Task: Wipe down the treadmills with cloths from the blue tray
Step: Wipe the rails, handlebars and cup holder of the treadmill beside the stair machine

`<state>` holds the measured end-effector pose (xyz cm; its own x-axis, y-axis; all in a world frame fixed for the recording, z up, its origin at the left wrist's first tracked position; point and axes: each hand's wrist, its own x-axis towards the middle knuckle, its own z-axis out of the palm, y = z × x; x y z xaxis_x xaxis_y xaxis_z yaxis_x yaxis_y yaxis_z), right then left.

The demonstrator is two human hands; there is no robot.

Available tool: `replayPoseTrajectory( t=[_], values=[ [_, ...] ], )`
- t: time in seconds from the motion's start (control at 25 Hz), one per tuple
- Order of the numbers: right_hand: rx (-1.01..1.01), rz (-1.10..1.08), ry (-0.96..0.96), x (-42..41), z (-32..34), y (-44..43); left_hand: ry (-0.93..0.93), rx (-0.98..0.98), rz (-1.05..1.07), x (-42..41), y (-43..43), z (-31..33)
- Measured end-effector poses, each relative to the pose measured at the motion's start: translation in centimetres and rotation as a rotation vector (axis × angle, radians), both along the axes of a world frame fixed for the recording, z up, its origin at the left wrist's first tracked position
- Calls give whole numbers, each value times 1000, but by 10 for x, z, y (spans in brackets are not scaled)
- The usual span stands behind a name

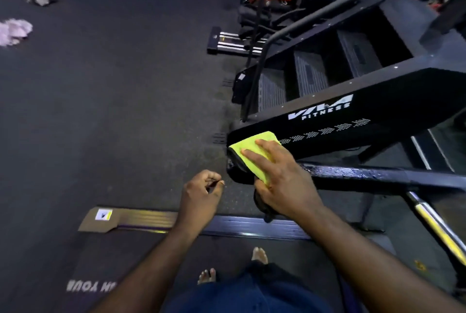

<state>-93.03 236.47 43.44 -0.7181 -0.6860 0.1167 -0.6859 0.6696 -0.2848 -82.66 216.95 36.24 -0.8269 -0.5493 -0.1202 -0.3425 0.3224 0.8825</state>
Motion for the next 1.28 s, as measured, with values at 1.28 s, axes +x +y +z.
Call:
replayPoseTrajectory(
  t=[1.28],
  values=[
    [322, 132, -111, -81, -64, -93, -84, 275, 390, -30, 41, -19]
  ],
)
